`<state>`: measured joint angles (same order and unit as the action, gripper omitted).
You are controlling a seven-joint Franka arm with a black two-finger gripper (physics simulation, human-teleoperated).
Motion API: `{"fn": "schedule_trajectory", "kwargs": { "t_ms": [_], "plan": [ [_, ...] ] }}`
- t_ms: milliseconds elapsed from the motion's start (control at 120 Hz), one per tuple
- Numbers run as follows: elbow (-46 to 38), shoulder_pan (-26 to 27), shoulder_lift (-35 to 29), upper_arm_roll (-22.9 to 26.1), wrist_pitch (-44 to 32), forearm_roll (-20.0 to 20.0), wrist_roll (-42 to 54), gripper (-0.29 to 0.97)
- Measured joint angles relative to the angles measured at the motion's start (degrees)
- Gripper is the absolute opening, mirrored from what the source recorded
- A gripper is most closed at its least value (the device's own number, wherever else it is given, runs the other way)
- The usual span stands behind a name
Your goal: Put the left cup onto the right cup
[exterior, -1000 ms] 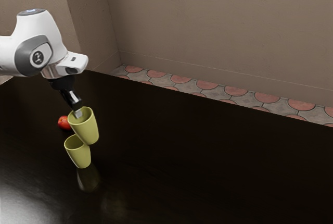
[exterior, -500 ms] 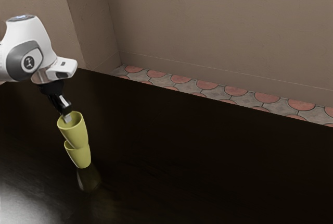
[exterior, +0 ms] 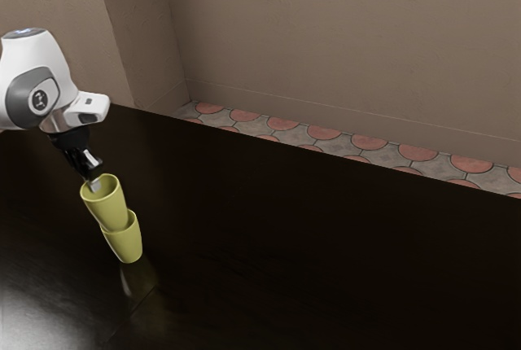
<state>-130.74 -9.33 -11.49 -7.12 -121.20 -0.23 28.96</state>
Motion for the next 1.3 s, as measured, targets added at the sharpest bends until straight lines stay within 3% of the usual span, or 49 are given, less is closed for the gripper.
{"fn": "schedule_trajectory", "kwargs": {
  "t_ms": [1300],
  "plan": [
    [1.93, -1.72, 3.64, 1.40, -0.79, -0.07, -0.54, -0.11]
  ]
}}
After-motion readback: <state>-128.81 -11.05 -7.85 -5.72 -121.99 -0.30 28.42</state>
